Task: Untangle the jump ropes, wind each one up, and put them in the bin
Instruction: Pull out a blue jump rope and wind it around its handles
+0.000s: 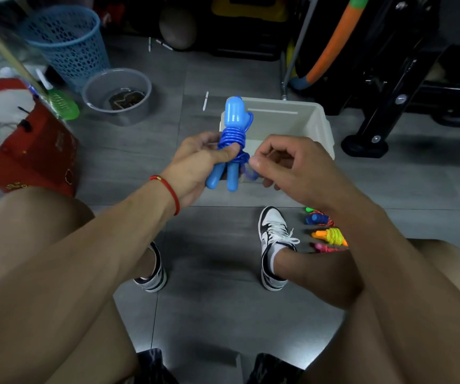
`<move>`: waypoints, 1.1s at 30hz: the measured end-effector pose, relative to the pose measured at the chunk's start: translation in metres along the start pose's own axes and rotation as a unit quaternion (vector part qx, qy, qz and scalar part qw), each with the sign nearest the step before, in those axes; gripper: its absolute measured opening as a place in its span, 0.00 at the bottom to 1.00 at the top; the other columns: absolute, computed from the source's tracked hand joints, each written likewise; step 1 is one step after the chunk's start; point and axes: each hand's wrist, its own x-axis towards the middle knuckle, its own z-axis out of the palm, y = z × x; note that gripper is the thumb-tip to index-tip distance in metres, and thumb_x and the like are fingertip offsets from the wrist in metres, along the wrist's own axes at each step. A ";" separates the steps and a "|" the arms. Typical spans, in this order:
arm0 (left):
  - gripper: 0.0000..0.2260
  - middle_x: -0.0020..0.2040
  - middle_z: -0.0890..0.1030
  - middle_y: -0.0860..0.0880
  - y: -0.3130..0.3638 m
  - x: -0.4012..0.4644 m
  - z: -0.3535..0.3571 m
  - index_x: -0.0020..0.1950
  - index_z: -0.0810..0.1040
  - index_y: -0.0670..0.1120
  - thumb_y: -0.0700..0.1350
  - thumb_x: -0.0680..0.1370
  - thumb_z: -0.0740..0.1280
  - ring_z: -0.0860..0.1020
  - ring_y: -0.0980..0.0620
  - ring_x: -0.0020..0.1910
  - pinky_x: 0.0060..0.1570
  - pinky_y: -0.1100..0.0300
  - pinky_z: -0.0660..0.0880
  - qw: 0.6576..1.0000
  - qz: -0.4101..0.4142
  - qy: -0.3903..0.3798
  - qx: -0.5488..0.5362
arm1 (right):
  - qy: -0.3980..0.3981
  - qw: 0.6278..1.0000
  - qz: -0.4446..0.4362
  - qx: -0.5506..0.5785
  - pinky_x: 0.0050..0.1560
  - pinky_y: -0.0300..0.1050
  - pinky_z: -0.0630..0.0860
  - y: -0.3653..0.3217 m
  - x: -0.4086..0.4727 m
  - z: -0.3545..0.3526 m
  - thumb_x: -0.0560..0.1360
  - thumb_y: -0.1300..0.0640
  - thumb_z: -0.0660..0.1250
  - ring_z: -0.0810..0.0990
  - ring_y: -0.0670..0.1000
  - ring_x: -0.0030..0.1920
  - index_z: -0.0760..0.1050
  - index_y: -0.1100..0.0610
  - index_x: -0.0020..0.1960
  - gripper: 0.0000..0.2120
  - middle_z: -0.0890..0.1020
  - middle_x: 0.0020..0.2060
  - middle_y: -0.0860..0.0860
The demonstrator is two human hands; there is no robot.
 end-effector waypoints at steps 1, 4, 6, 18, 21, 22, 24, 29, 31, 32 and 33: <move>0.22 0.55 0.80 0.32 0.000 0.000 0.001 0.65 0.74 0.34 0.39 0.74 0.73 0.82 0.37 0.47 0.56 0.39 0.79 1.000 0.000 0.000 -0.003 | 0.004 1.000 0.010 0.010 0.42 0.54 0.83 -0.001 0.000 -0.001 0.77 0.50 0.70 0.85 0.50 0.34 0.79 0.52 0.44 0.07 0.84 0.35 0.50; 0.18 0.50 0.82 0.37 0.000 0.000 0.007 0.65 0.76 0.35 0.39 0.76 0.72 0.83 0.42 0.45 0.54 0.44 0.79 1.000 -0.001 -0.003 -0.004 | 0.042 0.997 0.061 0.004 0.41 0.54 0.84 0.002 0.004 -0.007 0.78 0.47 0.68 0.85 0.49 0.33 0.78 0.53 0.47 0.09 0.86 0.37 0.50; 0.15 0.48 0.82 0.41 0.003 0.002 0.011 0.64 0.77 0.37 0.38 0.78 0.70 0.82 0.45 0.45 0.51 0.48 0.79 1.000 0.007 -0.003 0.000 | 0.056 0.994 0.089 -0.012 0.45 0.56 0.84 0.007 0.009 -0.012 0.78 0.46 0.68 0.86 0.48 0.36 0.79 0.53 0.49 0.10 0.86 0.39 0.49; 0.16 0.64 0.80 0.42 0.052 0.090 0.045 0.65 0.80 0.42 0.42 0.79 0.65 0.77 0.43 0.66 0.65 0.38 0.73 0.986 -0.116 -0.113 -0.042 | -0.035 0.942 0.167 0.289 0.38 0.44 0.82 0.034 0.099 -0.063 0.78 0.59 0.71 0.86 0.50 0.41 0.76 0.62 0.61 0.14 0.87 0.44 0.55; 0.15 0.56 0.79 0.47 0.034 0.143 0.039 0.65 0.80 0.47 0.43 0.79 0.68 0.76 0.48 0.58 0.62 0.44 0.76 0.987 -0.099 -0.066 0.106 | -0.015 0.941 0.211 0.266 0.35 0.44 0.82 0.089 0.142 -0.065 0.76 0.60 0.73 0.86 0.51 0.37 0.78 0.62 0.56 0.10 0.87 0.43 0.57; 0.16 0.56 0.79 0.48 0.022 0.165 0.032 0.65 0.79 0.49 0.42 0.77 0.70 0.77 0.49 0.57 0.59 0.49 0.77 0.978 -0.076 -0.025 0.191 | -0.003 0.942 0.231 0.242 0.35 0.44 0.82 0.113 0.158 -0.061 0.76 0.60 0.73 0.85 0.52 0.37 0.78 0.63 0.54 0.10 0.86 0.44 0.59; 0.19 0.58 0.81 0.49 -0.009 0.211 0.014 0.62 0.80 0.52 0.44 0.71 0.74 0.79 0.49 0.59 0.55 0.55 0.77 0.940 -0.046 0.033 0.337 | 0.018 0.944 0.269 0.189 0.33 0.44 0.82 0.162 0.193 -0.047 0.75 0.60 0.74 0.85 0.54 0.35 0.80 0.66 0.53 0.11 0.86 0.44 0.61; 0.32 0.76 0.65 0.47 -0.080 0.295 -0.022 0.71 0.71 0.59 0.55 0.68 0.74 0.62 0.44 0.74 0.73 0.55 0.62 0.809 -0.016 0.008 0.588 | 0.002 0.934 0.336 0.118 0.32 0.45 0.80 0.265 0.277 0.015 0.70 0.55 0.75 0.85 0.55 0.35 0.80 0.62 0.49 0.13 0.86 0.38 0.57; 0.35 0.80 0.52 0.50 -0.104 0.317 -0.026 0.75 0.67 0.58 0.50 0.70 0.75 0.54 0.44 0.76 0.71 0.57 0.60 0.815 0.018 0.028 0.578 | -0.025 0.926 0.359 0.111 0.34 0.48 0.82 0.295 0.304 0.044 0.71 0.56 0.76 0.85 0.55 0.35 0.80 0.60 0.48 0.10 0.86 0.39 0.57; 0.36 0.81 0.48 0.50 -0.114 0.326 -0.027 0.76 0.66 0.58 0.47 0.70 0.75 0.53 0.44 0.76 0.69 0.59 0.60 0.827 0.031 0.037 0.559 | -0.030 0.924 0.368 0.102 0.37 0.51 0.84 0.310 0.316 0.059 0.71 0.56 0.76 0.85 0.56 0.36 0.79 0.59 0.47 0.10 0.86 0.41 0.58; 0.37 0.81 0.46 0.50 -0.125 0.333 -0.027 0.76 0.65 0.58 0.46 0.69 0.74 0.53 0.44 0.77 0.67 0.60 0.59 0.837 0.037 0.045 0.544 | -0.031 0.923 0.374 0.089 0.39 0.55 0.85 0.321 0.326 0.073 0.69 0.55 0.77 0.86 0.57 0.38 0.79 0.57 0.48 0.12 0.86 0.43 0.58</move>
